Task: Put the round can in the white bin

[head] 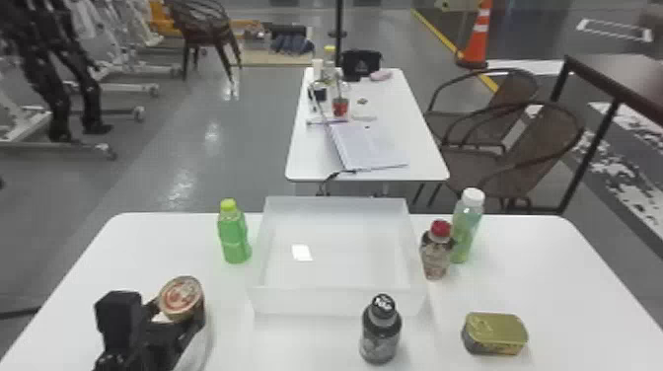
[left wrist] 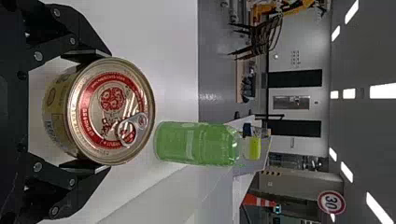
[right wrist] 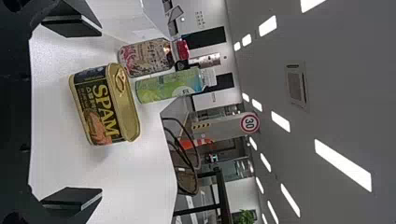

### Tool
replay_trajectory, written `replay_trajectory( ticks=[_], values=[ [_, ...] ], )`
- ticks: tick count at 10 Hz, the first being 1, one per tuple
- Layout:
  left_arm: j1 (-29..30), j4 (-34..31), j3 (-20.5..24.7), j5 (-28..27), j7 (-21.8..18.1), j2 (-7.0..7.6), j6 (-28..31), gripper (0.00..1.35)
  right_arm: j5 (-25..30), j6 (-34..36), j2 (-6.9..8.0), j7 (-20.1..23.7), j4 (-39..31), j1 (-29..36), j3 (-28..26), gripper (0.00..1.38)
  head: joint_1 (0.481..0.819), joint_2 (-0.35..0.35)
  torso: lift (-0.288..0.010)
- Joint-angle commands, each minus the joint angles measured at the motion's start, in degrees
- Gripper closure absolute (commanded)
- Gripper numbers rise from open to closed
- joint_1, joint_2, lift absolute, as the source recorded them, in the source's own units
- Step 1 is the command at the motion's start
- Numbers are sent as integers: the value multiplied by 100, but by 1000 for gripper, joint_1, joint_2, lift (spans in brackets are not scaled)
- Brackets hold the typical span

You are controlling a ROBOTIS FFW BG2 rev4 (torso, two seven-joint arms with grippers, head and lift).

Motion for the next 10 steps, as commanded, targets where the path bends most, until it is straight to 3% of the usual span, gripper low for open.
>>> replay_trajectory(
  ticks=[1, 2, 4, 5, 7, 8, 9, 10],
  values=[
    [-49, -331, -188, 293, 0, -17, 96, 713, 0, 0, 0, 0, 8, 0, 0, 90, 549, 0, -100],
    [-198, -384, -390, 583, -18, 51, 122, 713, 0, 0, 0, 0, 8, 0, 0, 90, 549, 0, -100],
    [-602, -375, -882, 1128, -141, 420, 263, 713, -9, 0, 0, 0, 35, -61, 44, 88, 549, 0, -100],
    [-743, -366, -1058, 1312, -149, 508, 342, 713, -9, 0, 0, 0, 44, -70, 62, 88, 549, 0, -100],
    [-1077, -15, -1234, 1462, -554, 429, 395, 713, -9, 0, 0, 0, 61, -88, 70, 87, 549, 0, -100],
    [-1376, 416, -1269, 1532, -1204, 350, 536, 713, -17, 0, 0, 0, 70, -114, 88, 87, 549, 0, -100],
    [-1666, 776, -1304, 1260, -1828, 323, 597, 713, -17, 0, 0, 0, 88, -132, 97, 85, 549, 0, -100],
    [-1754, 899, -1410, 1216, -1890, 341, 597, 702, -17, 0, 0, 0, 88, -141, 106, 85, 549, 0, -100]
  ],
)
